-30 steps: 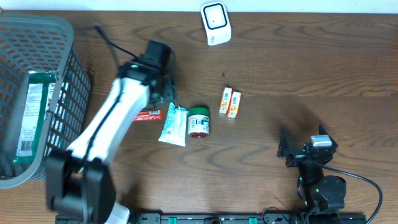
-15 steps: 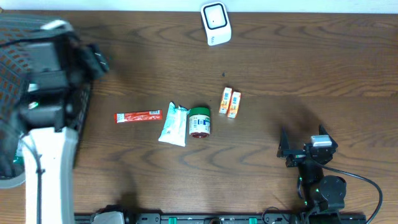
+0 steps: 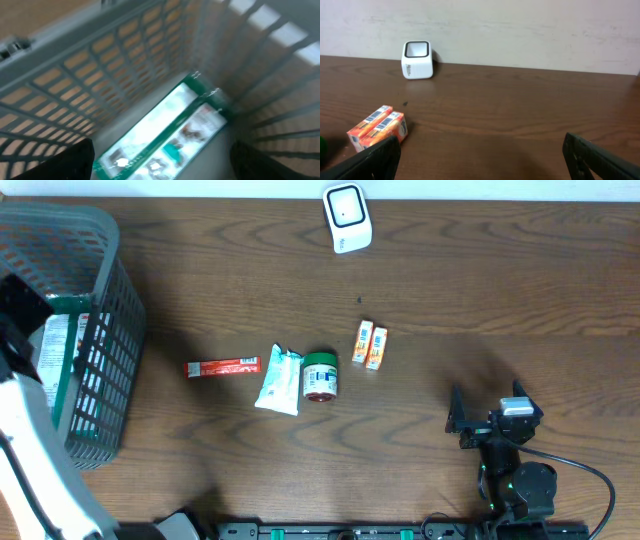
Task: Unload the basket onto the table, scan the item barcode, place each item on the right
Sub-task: 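Reach back into the basket and grasp the green 3M glove package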
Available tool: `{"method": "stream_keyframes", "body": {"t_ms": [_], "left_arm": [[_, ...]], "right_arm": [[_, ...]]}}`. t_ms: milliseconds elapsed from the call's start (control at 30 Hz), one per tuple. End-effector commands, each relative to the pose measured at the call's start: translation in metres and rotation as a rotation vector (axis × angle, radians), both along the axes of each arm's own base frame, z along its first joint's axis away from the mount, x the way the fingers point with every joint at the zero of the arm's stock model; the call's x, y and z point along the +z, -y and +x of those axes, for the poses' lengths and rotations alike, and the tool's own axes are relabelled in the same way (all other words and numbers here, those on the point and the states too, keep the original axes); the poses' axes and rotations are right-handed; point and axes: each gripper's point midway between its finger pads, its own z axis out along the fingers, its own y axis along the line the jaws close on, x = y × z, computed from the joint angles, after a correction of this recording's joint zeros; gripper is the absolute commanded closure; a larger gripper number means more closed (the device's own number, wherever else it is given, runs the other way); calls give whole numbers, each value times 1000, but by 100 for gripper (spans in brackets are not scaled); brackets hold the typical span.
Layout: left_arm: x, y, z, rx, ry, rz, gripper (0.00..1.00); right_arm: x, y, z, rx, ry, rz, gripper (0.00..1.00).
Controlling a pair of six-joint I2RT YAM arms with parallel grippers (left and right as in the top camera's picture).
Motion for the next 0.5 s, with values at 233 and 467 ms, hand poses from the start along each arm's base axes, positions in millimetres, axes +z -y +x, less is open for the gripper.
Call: {"method": "stream_keyframes", "body": {"t_ms": [233, 467], "left_arm": [[-116, -18, 1, -217, -421, -104, 8], [-182, -11, 1, -284, -557, -238, 7]], "right_arm": [[-1, -2, 0, 9, -1, -12, 1], [-1, -2, 0, 9, -1, -12, 1]]}}
